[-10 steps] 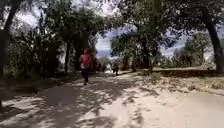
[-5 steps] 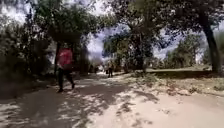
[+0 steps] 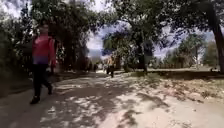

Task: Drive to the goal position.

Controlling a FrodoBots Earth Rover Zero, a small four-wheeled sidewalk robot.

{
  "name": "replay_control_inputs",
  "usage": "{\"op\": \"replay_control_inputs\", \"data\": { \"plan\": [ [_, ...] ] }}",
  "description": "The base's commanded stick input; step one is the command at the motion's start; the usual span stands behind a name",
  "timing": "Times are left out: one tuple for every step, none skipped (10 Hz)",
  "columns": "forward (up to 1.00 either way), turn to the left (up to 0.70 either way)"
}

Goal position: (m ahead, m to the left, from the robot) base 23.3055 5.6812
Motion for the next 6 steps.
{"op": "replay_control_inputs", "data": {
  "plan": [
    [0.85,0.0],
    [0.85,0.0],
    [0.85,0.0],
    [0.85,0.0],
    [0.85,0.0],
    [0.85,0.0]
  ]
}}
